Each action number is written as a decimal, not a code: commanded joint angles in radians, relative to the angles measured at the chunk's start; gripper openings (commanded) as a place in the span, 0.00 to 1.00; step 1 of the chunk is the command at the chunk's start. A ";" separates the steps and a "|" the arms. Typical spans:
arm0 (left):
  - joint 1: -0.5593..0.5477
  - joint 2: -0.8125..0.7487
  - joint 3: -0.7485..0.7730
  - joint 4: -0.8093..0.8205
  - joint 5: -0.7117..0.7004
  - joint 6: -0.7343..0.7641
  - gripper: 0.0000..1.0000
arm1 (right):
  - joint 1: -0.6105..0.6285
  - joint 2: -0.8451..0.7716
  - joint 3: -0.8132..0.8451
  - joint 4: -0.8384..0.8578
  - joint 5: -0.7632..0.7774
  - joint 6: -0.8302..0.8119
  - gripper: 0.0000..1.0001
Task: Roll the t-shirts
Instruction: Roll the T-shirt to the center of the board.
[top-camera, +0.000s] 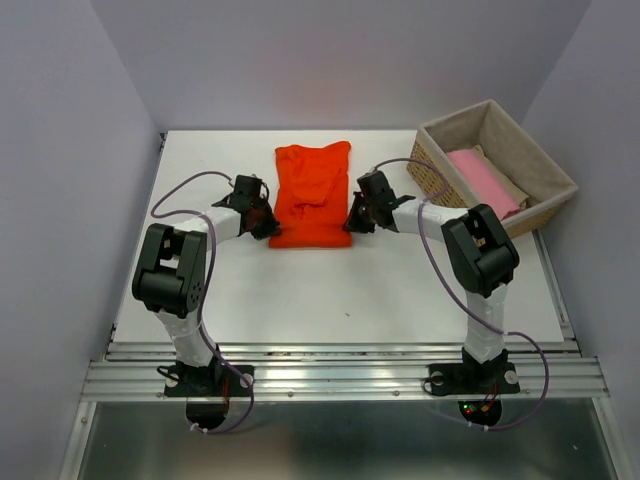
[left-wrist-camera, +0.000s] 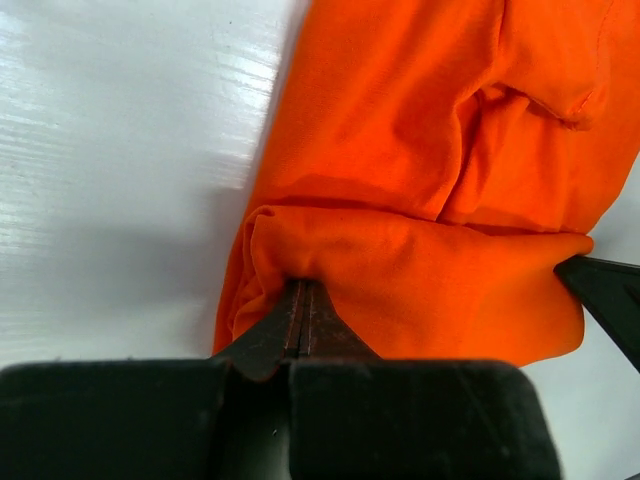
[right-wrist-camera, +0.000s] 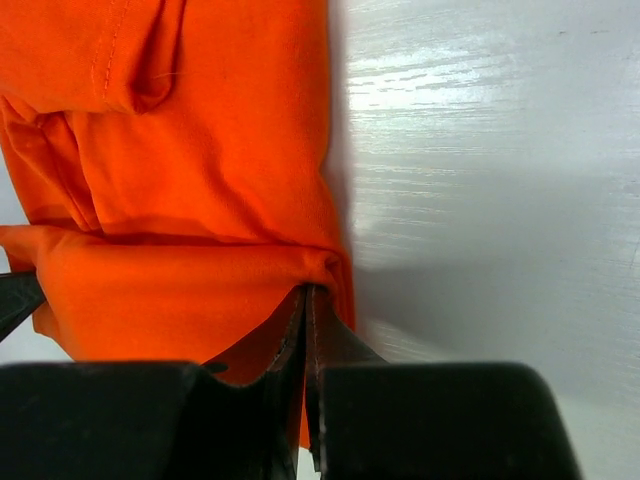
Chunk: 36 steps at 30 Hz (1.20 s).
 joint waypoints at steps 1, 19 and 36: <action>0.000 -0.054 -0.025 0.034 0.007 0.023 0.00 | -0.002 0.001 -0.065 0.028 0.013 -0.015 0.06; -0.131 -0.468 -0.237 -0.123 -0.027 0.003 0.00 | 0.059 -0.392 -0.249 0.018 -0.043 -0.036 0.08; -0.245 -0.159 -0.252 0.118 -0.045 -0.080 0.00 | 0.161 -0.117 -0.280 0.104 -0.043 0.016 0.11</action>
